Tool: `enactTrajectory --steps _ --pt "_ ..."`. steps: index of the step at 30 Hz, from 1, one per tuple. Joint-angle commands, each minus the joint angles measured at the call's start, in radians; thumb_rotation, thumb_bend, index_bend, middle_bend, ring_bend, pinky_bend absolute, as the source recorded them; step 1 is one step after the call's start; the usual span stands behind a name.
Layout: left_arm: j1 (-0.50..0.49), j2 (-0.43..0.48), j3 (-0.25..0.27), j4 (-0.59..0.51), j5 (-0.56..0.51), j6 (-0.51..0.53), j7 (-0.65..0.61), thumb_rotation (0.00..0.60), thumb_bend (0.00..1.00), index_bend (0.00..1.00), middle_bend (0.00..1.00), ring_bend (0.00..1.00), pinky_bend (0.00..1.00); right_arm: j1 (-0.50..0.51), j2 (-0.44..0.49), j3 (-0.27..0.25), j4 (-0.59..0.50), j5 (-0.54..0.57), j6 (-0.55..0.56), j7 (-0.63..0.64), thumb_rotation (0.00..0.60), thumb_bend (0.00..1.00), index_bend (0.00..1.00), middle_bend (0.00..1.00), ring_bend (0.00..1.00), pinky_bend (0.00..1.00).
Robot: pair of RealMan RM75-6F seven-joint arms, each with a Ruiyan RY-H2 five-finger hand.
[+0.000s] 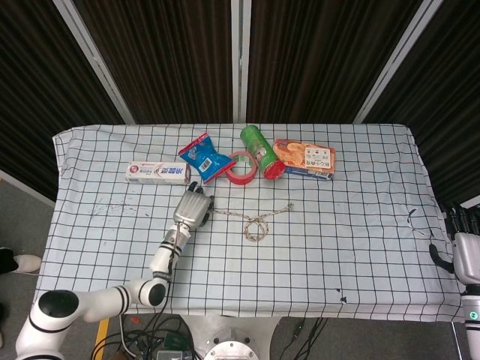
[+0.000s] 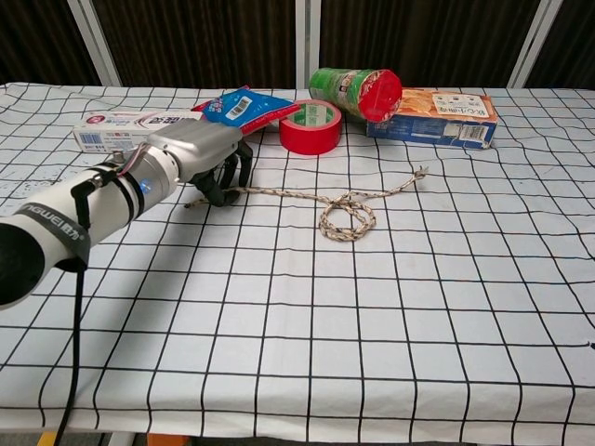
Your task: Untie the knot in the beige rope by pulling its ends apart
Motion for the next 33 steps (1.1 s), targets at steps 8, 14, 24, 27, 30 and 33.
enactTrajectory --steps 8,14,24,27,30,33 --pt "0.024 0.035 0.008 -0.043 0.029 0.023 -0.018 0.6 0.37 0.5 0.61 0.27 0.14 0.013 0.006 0.002 -0.015 -0.008 -0.008 -0.02 0.6 0.31 0.0 0.0 0.0 0.0" --pt "0.049 0.071 0.019 -0.093 0.039 0.045 -0.017 0.6 0.37 0.52 0.62 0.27 0.16 0.033 0.014 0.007 -0.045 -0.012 -0.021 -0.054 0.6 0.32 0.0 0.0 0.0 0.0" --pt "0.083 0.118 0.044 -0.147 0.074 0.043 -0.064 0.6 0.37 0.52 0.63 0.28 0.16 0.137 0.029 0.033 -0.107 -0.035 -0.105 -0.181 0.6 0.31 0.0 0.0 0.0 0.0" --pt "0.083 0.112 0.043 -0.139 0.081 0.039 -0.078 0.6 0.37 0.52 0.63 0.28 0.16 0.207 0.026 0.054 -0.117 -0.019 -0.184 -0.237 0.6 0.31 0.0 0.01 0.0 0.0" --pt "0.082 0.107 0.038 -0.132 0.087 0.038 -0.09 0.6 0.37 0.52 0.63 0.28 0.16 0.287 0.012 0.076 -0.117 0.014 -0.277 -0.298 0.6 0.32 0.0 0.0 0.0 0.0" --pt "0.082 0.105 0.033 -0.128 0.089 0.038 -0.098 0.6 0.37 0.52 0.63 0.28 0.16 0.366 -0.014 0.094 -0.107 0.053 -0.361 -0.354 0.6 0.31 0.0 0.0 0.0 0.0"
